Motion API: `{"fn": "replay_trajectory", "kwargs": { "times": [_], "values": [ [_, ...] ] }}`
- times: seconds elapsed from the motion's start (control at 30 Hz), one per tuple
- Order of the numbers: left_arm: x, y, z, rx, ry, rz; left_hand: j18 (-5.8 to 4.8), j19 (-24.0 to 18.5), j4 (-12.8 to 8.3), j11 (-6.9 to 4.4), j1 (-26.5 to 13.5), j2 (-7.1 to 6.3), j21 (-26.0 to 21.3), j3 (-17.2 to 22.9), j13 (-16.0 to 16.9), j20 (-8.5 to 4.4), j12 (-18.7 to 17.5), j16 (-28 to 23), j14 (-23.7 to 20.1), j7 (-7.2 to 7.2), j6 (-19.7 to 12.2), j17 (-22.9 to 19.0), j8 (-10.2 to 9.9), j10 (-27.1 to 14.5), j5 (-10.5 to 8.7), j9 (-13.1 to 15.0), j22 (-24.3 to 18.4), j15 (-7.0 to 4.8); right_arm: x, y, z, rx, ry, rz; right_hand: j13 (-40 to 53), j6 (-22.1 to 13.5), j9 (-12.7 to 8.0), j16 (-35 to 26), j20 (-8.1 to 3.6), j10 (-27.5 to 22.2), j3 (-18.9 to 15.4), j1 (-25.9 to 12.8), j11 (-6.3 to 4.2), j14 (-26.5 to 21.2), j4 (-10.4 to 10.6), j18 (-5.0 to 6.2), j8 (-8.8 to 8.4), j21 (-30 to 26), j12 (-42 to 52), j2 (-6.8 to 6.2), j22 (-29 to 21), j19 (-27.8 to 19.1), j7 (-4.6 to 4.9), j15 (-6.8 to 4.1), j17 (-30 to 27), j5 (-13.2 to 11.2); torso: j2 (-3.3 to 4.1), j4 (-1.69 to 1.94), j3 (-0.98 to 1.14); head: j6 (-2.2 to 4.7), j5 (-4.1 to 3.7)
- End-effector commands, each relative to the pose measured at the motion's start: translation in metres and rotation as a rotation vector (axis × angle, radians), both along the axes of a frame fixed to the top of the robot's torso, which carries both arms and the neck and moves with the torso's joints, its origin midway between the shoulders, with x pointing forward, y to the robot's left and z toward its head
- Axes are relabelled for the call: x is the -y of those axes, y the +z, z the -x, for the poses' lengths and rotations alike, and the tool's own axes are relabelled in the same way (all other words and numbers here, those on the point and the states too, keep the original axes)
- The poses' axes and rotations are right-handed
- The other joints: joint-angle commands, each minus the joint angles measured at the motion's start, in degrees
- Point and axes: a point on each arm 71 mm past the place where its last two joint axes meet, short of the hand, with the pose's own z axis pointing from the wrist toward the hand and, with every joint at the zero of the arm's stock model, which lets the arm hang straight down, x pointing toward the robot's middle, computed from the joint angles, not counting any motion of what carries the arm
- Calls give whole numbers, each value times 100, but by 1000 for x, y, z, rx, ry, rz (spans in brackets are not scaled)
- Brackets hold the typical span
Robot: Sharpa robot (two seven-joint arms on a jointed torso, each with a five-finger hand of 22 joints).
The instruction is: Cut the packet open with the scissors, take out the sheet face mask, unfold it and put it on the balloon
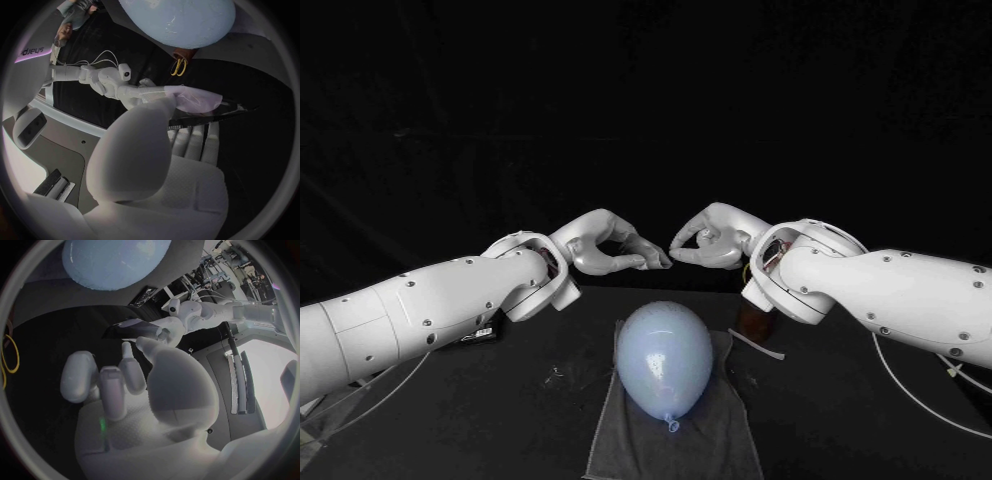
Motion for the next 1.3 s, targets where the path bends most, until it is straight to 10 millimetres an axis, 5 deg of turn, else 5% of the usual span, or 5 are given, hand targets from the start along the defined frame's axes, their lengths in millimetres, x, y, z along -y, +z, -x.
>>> {"fn": "replay_trajectory", "kwargs": {
  "times": [0.03,0.47,0.57,0.63,1.3],
  "values": [
    [1,1,-1,5,-10,-12,-84,42,13,-4,0,-54,12,37,-8,-13,-16,-24,51,40,-12,-5,29,35,20,326,7,-5,1,1,0,9,4,25,34,44,9,34,-7,36,10,-62,-1,455,25,-19,3,38,40,-9,19,43,11,1,694,50,4,7,0,-1,-6],
    [-2,-2,-7,-10,4,-28,-86,42,8,-1,-4,-56,12,48,-8,-14,-16,-27,52,37,-14,-7,33,36,20,329,6,-5,1,9,7,30,18,1,135,47,26,57,-10,89,45,-78,0,474,51,-31,1,79,119,-44,74,69,13,1,795,160,6,2,-4,-41,-1],
    [0,-3,-8,-16,4,-34,-86,48,4,-2,-9,-57,12,60,-8,-16,-15,-29,54,36,-15,-8,37,36,19,332,7,-4,1,12,6,47,14,-11,168,50,46,64,-11,99,48,-103,0,478,86,-37,3,97,139,-80,102,78,13,0,819,503,3,6,-4,-30,-18],
    [1,-4,-9,-20,4,-39,-87,43,3,-1,-11,-58,11,63,-8,-17,-15,-30,54,36,-15,-9,38,37,19,333,6,-3,6,14,0,61,-9,-22,205,45,67,73,-12,110,104,-68,-3,485,93,-41,0,119,158,-61,136,92,7,0,859,148,2,14,-7,6,-69],
    [5,-8,-16,-35,12,-66,-87,42,-4,0,-25,-61,8,85,-9,-19,-16,-40,48,38,-20,-14,46,34,19,339,5,0,-7,16,-4,56,10,-35,282,30,116,98,4,134,89,-153,15,504,170,-50,-10,148,196,-122,196,107,22,18,971,-306,3,-24,-7,-7,24]
  ]
}}
